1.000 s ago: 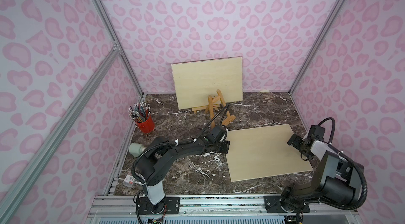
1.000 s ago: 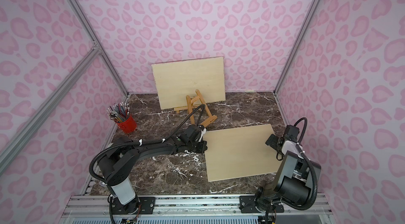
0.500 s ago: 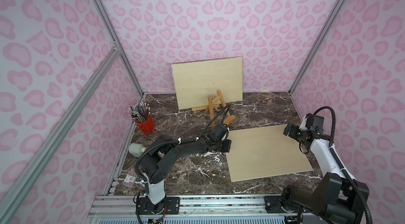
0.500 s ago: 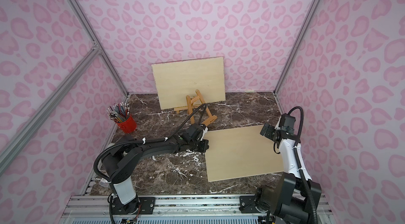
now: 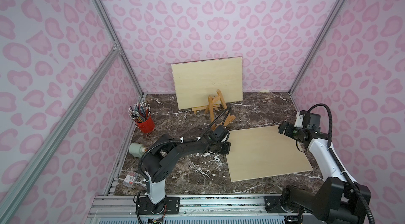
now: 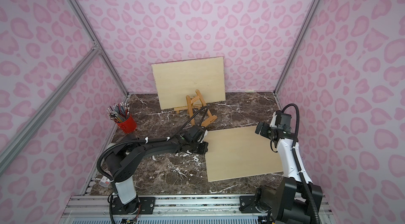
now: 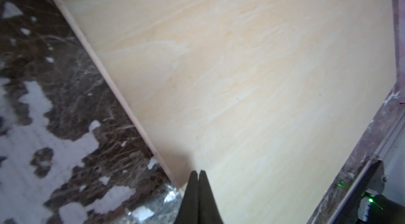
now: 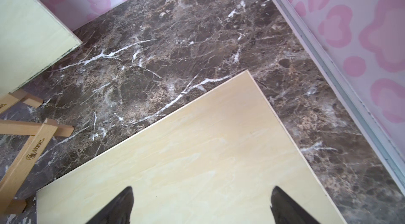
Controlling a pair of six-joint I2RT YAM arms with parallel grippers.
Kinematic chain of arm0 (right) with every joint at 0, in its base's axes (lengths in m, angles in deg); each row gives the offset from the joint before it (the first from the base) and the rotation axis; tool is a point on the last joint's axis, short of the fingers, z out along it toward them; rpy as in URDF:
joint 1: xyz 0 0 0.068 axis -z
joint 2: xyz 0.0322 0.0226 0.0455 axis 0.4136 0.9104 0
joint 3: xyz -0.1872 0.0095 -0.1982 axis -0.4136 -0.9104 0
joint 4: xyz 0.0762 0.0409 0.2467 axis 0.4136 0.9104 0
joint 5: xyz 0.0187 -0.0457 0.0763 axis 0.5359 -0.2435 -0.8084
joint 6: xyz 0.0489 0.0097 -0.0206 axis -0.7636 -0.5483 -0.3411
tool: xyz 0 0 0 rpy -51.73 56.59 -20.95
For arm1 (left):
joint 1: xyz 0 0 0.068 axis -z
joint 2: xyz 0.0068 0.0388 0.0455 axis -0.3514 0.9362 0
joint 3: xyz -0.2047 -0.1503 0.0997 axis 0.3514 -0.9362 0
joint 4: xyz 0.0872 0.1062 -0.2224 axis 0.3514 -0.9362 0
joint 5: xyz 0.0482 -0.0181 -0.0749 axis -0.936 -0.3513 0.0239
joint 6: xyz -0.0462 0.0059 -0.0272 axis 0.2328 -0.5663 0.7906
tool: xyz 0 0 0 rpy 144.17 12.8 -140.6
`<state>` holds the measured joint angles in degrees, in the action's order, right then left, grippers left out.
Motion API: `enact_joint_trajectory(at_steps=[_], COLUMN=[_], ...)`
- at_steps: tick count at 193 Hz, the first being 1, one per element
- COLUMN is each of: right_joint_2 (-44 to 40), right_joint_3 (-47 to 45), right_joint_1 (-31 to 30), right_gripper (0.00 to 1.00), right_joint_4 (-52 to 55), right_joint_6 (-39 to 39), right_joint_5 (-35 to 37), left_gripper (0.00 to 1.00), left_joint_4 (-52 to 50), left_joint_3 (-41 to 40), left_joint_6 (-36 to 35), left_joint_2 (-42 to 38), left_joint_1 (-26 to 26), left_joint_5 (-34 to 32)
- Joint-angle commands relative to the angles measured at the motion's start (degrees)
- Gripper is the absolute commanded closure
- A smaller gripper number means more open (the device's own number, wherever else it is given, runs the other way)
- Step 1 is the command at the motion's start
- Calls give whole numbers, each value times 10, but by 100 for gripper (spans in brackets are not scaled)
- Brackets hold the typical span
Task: Disassemble the easel
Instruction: Adjust the drawing board at the center of the board.
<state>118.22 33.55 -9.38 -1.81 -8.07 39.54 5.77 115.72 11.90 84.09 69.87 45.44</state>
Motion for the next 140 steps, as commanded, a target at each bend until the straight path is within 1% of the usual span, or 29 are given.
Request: enact_joint_trajectory(at_steps=[1,15,25,35,46,65,85,103,140], right_joint_2=[2,5,7,8,8,6,5,0,-9], right_joint_3=[-2,-7,-12,-16,-19,-25,-27,-30,-33], right_joint_1=[-8,-12,-14,-17,-20,-22,-23,-23,-22], right_gripper=[1,1,1,1,1,1,1,1,1], right_joint_4=[-5,-12,-17,-21,-24,-29,-30,-29,-28], right_joint_6=[-3,-5,-7,-8,-7,-7,-4,-3,-4], right_joint_5=[-7,-12,-18,-21,-23,-26,-29,-30,-28], left_gripper=[32,20,16,11,8,10,14,17,20], left_joint_4=[-47,-59,-67,-71,-79,-79,-54,-39,-32], left_joint_3=[12,19,25,29,33,41,48,65,103], left_joint_6=[28,29,33,37,42,45,41,39,28], left_joint_2=[-6,-6,-8,-11,-13,-6,13,37,75], left_joint_1=[0,-1,0,-1,0,0,-1,0,0], left_joint_5=[-86,-88,-87,-84,-85,-83,-63,-44,-30])
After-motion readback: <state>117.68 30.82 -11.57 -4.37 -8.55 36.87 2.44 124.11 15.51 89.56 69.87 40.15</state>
